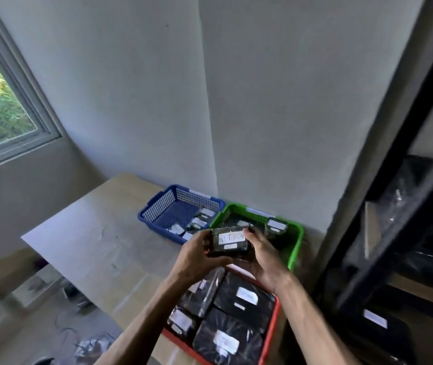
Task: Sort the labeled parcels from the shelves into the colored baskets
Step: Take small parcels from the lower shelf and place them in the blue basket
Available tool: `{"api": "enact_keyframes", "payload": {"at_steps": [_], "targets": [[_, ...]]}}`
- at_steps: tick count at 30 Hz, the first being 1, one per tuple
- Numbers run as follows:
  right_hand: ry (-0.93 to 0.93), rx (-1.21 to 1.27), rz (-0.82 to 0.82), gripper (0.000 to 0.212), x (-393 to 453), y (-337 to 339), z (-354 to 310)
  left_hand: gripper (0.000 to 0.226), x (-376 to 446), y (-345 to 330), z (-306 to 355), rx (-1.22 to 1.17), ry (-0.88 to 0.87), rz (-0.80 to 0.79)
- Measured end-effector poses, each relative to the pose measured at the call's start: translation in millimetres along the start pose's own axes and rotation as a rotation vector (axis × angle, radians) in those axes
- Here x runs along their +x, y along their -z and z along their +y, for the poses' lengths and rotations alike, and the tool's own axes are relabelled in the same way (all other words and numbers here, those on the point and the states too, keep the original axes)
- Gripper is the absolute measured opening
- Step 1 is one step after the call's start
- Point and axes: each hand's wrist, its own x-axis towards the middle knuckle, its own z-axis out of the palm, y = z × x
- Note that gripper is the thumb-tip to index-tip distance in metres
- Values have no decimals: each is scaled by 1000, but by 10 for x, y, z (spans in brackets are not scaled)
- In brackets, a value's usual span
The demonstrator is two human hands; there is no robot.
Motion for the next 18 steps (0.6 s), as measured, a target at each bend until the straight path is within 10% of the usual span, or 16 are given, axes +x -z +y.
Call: {"api": "enact_keyframes", "payload": {"at_steps": [18], "targets": [[-137,-414,287,26,2824,-1335,680,77,3137,1322,-2042,417,-297,-342]]}}
